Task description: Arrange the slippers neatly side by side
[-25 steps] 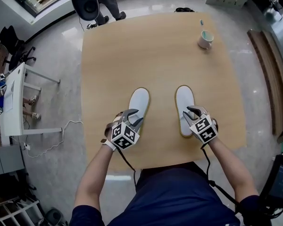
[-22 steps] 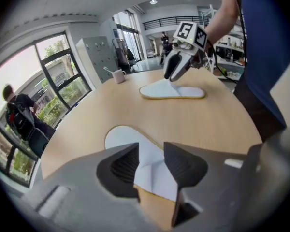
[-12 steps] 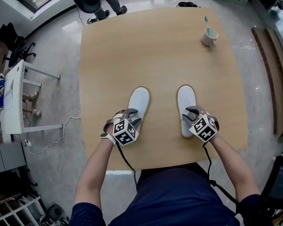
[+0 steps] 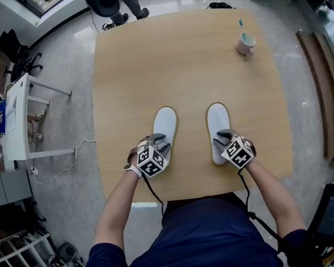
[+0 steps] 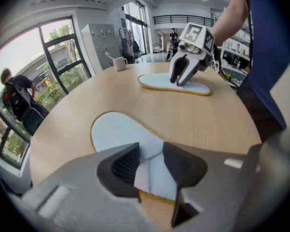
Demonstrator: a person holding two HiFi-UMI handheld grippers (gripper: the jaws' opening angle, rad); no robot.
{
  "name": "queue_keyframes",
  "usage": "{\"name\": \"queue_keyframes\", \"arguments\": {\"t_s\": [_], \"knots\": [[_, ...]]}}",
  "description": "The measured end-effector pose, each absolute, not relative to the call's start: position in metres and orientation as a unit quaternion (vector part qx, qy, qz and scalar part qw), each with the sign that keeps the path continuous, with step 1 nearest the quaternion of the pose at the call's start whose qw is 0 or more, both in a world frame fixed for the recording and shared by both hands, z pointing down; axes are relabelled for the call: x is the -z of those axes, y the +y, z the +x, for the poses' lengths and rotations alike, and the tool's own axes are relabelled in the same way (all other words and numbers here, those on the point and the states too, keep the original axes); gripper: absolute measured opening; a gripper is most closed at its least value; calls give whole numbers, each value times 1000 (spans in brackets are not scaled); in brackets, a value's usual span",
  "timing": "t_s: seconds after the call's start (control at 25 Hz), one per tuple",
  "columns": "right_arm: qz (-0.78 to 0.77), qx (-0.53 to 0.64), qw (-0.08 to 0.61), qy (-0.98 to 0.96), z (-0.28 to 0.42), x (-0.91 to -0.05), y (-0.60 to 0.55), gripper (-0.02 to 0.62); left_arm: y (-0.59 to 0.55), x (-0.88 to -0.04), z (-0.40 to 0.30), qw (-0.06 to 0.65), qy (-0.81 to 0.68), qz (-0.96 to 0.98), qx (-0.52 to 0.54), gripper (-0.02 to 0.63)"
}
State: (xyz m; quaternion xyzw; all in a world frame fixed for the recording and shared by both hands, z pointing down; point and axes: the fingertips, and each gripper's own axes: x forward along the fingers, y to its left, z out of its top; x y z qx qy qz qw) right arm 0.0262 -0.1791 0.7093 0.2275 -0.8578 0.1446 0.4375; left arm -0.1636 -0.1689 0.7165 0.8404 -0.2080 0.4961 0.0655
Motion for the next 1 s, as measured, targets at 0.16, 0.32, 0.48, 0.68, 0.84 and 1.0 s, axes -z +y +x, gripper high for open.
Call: {"name": "queue_keyframes", "arguments": {"t_s": [0.16,0.32,0.48,0.68,0.84,1.0], "knots": [[232,-149,435,-857,22,-711,-173,115,-160,-718,-154,75,-218,839,-493,158],[238,-152,426,-859,12,-711,-165,115,-150,-718,-145,94,-235,838,-483,157],[242,-154,423,-860,8,-710,-159,115,-139,-718,-131,110,-249,838,-474,156],[235,-150,424,-862,0,-709,-154,115,-136,-717,-124,125,-281,831,-463,158],[226,-145,424,-865,-6,-709,-146,115,-132,-717,-117,143,-304,826,-452,156],[218,-143,425,-867,-12,-709,-138,115,-122,-717,-107,148,-308,826,-447,156]]}}
